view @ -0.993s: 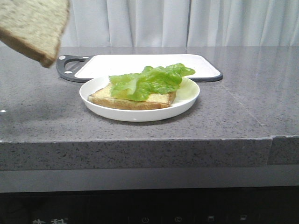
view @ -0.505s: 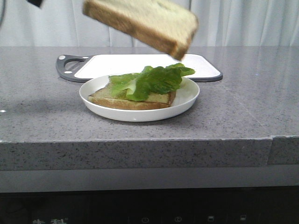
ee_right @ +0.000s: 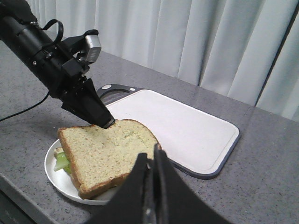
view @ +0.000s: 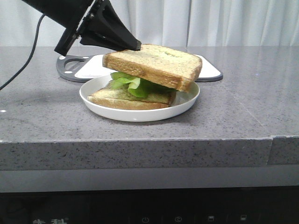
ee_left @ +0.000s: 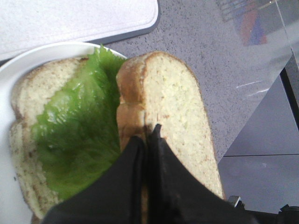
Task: Left arm grabs bread, right arm adds lettuce
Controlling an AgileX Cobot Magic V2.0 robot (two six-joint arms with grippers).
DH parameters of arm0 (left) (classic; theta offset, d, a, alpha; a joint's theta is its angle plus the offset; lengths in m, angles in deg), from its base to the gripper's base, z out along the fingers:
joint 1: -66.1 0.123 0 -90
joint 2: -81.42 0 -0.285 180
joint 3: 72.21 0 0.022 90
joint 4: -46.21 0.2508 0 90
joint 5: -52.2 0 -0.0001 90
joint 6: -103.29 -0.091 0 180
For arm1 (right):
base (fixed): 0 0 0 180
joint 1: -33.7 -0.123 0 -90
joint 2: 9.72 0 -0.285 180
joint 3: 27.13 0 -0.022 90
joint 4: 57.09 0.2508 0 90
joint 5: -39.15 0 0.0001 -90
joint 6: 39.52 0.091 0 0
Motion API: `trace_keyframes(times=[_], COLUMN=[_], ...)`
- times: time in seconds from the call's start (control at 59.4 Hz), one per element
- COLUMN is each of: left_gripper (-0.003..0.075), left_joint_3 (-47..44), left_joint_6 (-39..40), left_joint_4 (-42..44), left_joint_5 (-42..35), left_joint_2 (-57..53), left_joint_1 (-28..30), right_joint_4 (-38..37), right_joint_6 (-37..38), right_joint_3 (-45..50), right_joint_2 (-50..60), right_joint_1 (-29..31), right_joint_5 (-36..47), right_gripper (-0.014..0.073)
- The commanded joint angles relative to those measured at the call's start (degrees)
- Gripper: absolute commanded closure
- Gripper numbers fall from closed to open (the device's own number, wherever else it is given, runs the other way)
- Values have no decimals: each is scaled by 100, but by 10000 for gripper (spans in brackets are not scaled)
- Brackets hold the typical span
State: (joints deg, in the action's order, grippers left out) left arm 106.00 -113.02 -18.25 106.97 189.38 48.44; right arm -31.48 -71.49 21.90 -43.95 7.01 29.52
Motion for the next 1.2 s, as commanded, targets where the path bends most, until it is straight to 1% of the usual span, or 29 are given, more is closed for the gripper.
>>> trace_keyframes(times=[0.0, 0.067, 0.269, 0.438, 0.556, 0.673, 0.741, 0.791, 0.909, 0.926, 1.01, 1.077, 1.178], left_gripper=[730, 694, 484, 348, 287, 305, 365, 446, 710, 738, 741, 741, 741], left_joint_3=[184, 184, 184, 184, 184, 184, 184, 184, 184, 184, 184, 184, 184], left_joint_6=[-29, -29, -38, -38, -157, -257, -307, -330, -464, -464, -475, -475, -410], left_joint_4=[-277, -231, -19, 65, 65, 93, 107, 133, 175, 188, 241, 421, 999], left_joint_5=[19, 70, 143, 119, 129, 129, 129, 129, 129, 129, 129, -11, -314], left_joint_2=[-274, -274, -274, -274, -376, -681, -856, -991, -1261, -1295, -1436, -1573, -1894], left_joint_1=[101, 188, 287, 300, 355, 426, 464, 464, 477, 477, 477, 477, 465], right_joint_4=[35, 35, 35, 35, 35, 35, 35, 35, 35, 35, 35, 35, 35], right_joint_6=[19, 19, 19, 19, 19, 19, 19, 19, 19, 19, 19, 19, 19], right_joint_3=[-156, -156, -156, -156, -156, -156, -156, -156, -156, -156, -156, -156, -156], right_joint_2=[-9, -9, -9, -9, -9, -9, -9, -9, -9, -9, -9, -9, -9], right_joint_1=[46, 46, 46, 46, 46, 46, 46, 46, 46, 46, 46, 46, 46], right_joint_5=[389, 389, 389, 343, 298, 266, 273, 273, 273, 273, 336, 342, 410], right_gripper=[646, 646, 646, 646, 646, 646, 646, 646, 646, 646, 646, 646, 655])
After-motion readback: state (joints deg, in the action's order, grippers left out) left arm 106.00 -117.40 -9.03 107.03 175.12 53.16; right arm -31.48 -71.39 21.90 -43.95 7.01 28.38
